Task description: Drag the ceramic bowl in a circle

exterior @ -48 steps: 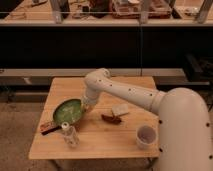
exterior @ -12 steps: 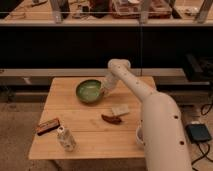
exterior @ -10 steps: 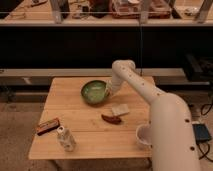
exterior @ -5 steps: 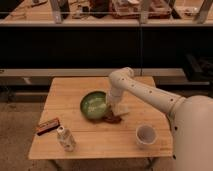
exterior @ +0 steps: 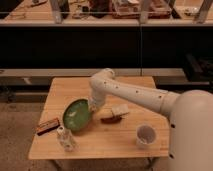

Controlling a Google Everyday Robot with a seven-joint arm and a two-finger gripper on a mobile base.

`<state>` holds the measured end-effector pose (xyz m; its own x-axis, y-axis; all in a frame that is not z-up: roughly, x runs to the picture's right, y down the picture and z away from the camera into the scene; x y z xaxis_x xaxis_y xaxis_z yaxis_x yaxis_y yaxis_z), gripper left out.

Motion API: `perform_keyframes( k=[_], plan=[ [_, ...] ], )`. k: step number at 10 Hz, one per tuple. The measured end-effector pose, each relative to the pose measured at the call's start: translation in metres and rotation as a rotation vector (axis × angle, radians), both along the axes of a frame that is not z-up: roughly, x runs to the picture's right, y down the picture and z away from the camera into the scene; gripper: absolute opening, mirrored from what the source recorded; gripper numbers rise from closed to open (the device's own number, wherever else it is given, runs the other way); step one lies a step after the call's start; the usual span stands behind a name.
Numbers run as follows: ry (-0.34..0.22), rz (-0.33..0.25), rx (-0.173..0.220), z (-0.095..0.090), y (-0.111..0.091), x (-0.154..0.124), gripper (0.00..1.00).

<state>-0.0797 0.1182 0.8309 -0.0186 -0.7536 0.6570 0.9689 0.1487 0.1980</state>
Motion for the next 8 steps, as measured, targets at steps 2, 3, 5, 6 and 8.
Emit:
perform_keyframes(
  k=[2, 3, 5, 6, 8],
  plan=[
    [-0.005, 0.036, -0.026, 0.027, -0.011, -0.034, 0.00],
    [0.009, 0.074, -0.036, 0.048, -0.023, -0.044, 0.00],
    [0.048, 0.156, -0.044, 0.088, -0.056, -0.042, 0.00],
    [0.073, 0.189, -0.049, 0.105, -0.071, -0.034, 0.00],
    [0.121, 0.237, -0.053, 0.126, -0.090, -0.011, 0.00]
  ],
)
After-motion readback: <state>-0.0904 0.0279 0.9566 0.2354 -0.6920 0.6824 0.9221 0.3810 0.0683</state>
